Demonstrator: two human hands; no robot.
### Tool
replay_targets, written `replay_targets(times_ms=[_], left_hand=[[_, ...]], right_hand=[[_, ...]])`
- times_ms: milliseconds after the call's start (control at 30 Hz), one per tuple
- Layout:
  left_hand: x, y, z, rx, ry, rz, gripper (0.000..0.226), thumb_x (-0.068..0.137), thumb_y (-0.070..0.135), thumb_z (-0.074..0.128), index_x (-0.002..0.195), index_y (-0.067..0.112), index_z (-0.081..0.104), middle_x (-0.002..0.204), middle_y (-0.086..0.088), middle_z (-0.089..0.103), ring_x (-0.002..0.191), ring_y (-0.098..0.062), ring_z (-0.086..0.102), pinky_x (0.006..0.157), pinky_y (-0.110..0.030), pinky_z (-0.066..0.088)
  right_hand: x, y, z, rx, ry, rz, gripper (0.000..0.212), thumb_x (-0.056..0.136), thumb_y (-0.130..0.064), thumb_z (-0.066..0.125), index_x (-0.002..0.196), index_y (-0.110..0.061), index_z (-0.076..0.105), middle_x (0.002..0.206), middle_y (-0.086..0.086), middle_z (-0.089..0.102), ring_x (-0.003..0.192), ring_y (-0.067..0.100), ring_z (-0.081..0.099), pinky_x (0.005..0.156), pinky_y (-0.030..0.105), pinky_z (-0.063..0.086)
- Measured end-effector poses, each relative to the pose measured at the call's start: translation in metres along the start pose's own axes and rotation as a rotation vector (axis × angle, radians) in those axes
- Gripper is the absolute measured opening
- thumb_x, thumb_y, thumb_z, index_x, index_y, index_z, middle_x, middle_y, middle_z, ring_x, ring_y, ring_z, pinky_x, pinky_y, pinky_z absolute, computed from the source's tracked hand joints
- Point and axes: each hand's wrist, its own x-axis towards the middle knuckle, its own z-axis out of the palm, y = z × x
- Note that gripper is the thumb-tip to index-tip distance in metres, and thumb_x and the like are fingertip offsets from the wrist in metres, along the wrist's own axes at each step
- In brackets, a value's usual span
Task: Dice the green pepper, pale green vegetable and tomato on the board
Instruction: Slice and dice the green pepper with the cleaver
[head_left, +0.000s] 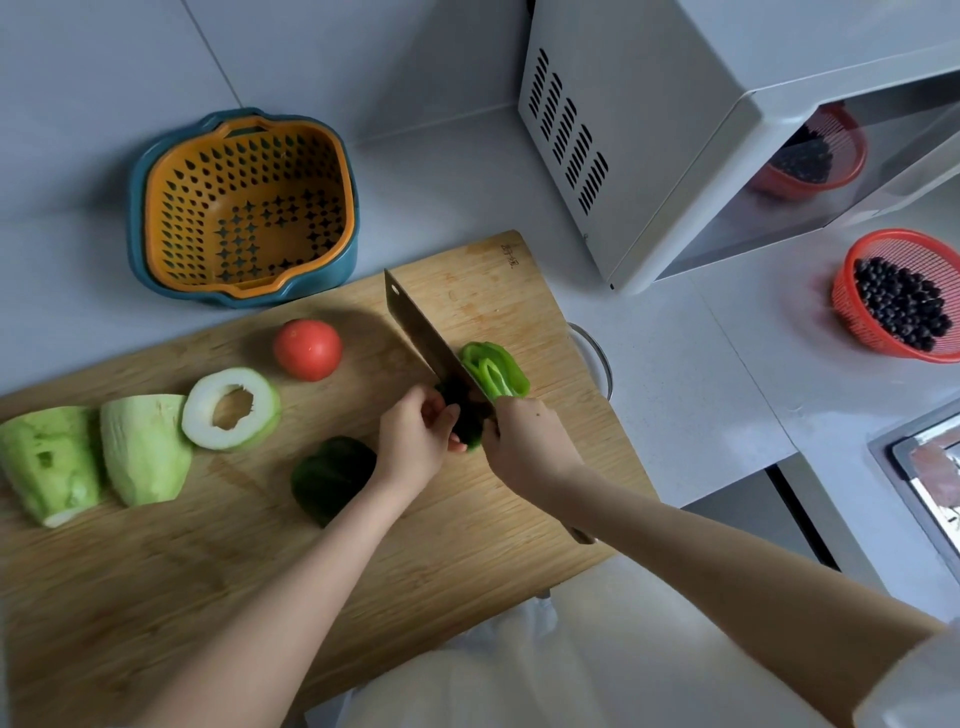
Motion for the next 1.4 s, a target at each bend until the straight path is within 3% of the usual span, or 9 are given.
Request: replay_targets(times_ms=[200, 367, 600, 733, 1000, 1400], left_hand=[[0.0, -0.002, -0.003, 0.004, -0.058, -0.025, 0.009, 0.093, 0.004, 0.055, 0.084, 0.006, 0.052, 0.08, -0.011, 0.065, 0.058, -0.016, 0.069, 0.051, -0.021, 0.052], [0.0, -0.001, -0.003, 0.082, -0.049, 0.019, 0.017, 0.094, 0.005, 0.051, 0.078, 0.011, 0.052, 0.067, -0.007, 0.066, 0.057, -0.009, 0.068, 0.051, -0.014, 0.048], [0.001, 0.001, -0.003, 0.088, -0.047, 0.003, 0.02, 0.092, 0.004, 0.055, 0.078, 0.017, 0.053, 0.071, -0.006, 0.068, 0.055, -0.009, 0.068, 0.052, -0.017, 0.052], [0.002, 0.001, -0.002, 0.108, -0.042, -0.001, 0.018, 0.091, 0.004, 0.056, 0.078, 0.016, 0.053, 0.069, -0.006, 0.068, 0.053, -0.008, 0.067, 0.051, -0.016, 0.05], [0.002, 0.005, -0.002, 0.068, -0.058, -0.022, 0.006, 0.091, 0.0, 0.056, 0.087, 0.004, 0.056, 0.079, -0.011, 0.066, 0.048, -0.004, 0.064, 0.043, -0.011, 0.044], [0.005, 0.007, -0.001, 0.107, -0.031, -0.062, 0.011, 0.091, 0.003, 0.056, 0.082, 0.008, 0.056, 0.076, -0.009, 0.066, 0.051, -0.011, 0.067, 0.047, -0.019, 0.05]], right_hand=[[-0.01, 0.01, -0.008, 0.059, 0.035, -0.045, 0.029, 0.092, -0.016, 0.04, 0.063, -0.014, 0.04, 0.061, 0.001, 0.045, 0.052, 0.015, 0.04, 0.049, 0.028, 0.035], [-0.038, 0.01, -0.014, -0.005, 0.023, -0.065, 0.036, 0.094, -0.013, 0.038, 0.059, -0.013, 0.031, 0.056, 0.0, 0.035, 0.048, 0.013, 0.029, 0.047, 0.025, 0.026], [-0.037, 0.009, -0.01, -0.008, -0.013, -0.039, 0.034, 0.094, -0.012, 0.038, 0.061, -0.014, 0.033, 0.059, 0.0, 0.038, 0.05, 0.013, 0.033, 0.046, 0.024, 0.028], [-0.044, 0.014, -0.016, -0.024, -0.057, -0.006, 0.035, 0.093, -0.011, 0.038, 0.06, -0.013, 0.029, 0.058, -0.002, 0.032, 0.049, 0.011, 0.026, 0.045, 0.022, 0.024], [-0.032, 0.008, -0.015, -0.015, -0.081, 0.002, 0.032, 0.092, -0.01, 0.039, 0.061, -0.013, 0.035, 0.06, -0.001, 0.038, 0.05, 0.011, 0.033, 0.045, 0.021, 0.028], [0.001, 0.001, 0.005, 0.11, 0.047, 0.019, 0.029, 0.094, -0.019, 0.04, 0.066, -0.013, 0.043, 0.069, 0.006, 0.051, 0.058, 0.019, 0.047, 0.045, 0.025, 0.033]])
